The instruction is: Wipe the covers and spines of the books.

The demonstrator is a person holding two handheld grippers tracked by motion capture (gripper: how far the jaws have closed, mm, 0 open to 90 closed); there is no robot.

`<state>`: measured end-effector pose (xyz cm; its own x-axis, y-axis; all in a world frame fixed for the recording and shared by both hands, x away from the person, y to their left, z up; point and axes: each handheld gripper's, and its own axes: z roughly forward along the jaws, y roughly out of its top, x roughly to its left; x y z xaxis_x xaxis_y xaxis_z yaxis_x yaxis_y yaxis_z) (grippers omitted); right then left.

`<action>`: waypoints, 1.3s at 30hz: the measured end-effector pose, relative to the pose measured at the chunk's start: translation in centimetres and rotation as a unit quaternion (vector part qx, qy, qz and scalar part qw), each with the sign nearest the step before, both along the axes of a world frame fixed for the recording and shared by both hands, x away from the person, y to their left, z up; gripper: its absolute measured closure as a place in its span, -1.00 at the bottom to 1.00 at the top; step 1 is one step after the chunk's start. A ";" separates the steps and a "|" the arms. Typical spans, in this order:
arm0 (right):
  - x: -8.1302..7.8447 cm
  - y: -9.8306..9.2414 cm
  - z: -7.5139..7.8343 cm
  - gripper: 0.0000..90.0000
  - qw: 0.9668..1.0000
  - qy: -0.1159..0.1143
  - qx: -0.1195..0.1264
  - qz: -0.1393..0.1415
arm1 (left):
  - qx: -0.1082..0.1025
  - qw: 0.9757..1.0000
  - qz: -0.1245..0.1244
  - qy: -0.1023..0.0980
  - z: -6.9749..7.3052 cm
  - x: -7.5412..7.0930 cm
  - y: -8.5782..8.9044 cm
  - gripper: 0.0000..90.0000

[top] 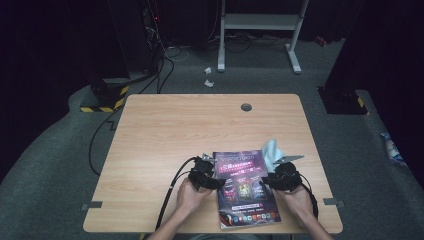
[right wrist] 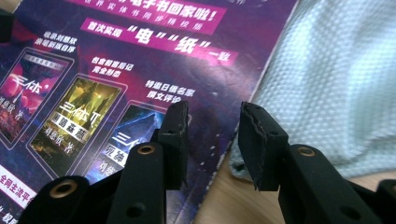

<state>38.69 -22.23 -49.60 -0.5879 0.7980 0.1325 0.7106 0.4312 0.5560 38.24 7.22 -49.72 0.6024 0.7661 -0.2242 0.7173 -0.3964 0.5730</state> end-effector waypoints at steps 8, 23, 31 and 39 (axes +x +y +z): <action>0.0 0.5 -0.1 0.45 1.000 -0.008 -0.014 -0.006 | 0.010 1.000 0.011 -0.011 -0.6 0.6 0.2 0.02; 2.9 4.2 -0.3 0.44 1.000 -0.017 -0.014 0.001 | 0.001 0.996 0.074 -0.039 -1.1 4.0 3.5 0.00; 5.4 7.7 -0.3 0.43 0.999 -0.024 -0.017 0.013 | -0.009 0.991 0.122 -0.061 -1.5 5.2 6.2 -0.02; 5.2 5.2 1.1 0.41 0.999 -0.046 -0.014 -0.003 | -0.007 0.990 0.120 -0.069 -1.6 5.1 6.3 -0.04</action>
<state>43.91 -17.04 -48.52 -0.5923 0.8037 0.0560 0.6590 0.4433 0.6076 43.38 13.48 -51.35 0.4293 0.8881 -0.1641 0.7045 -0.2155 0.6762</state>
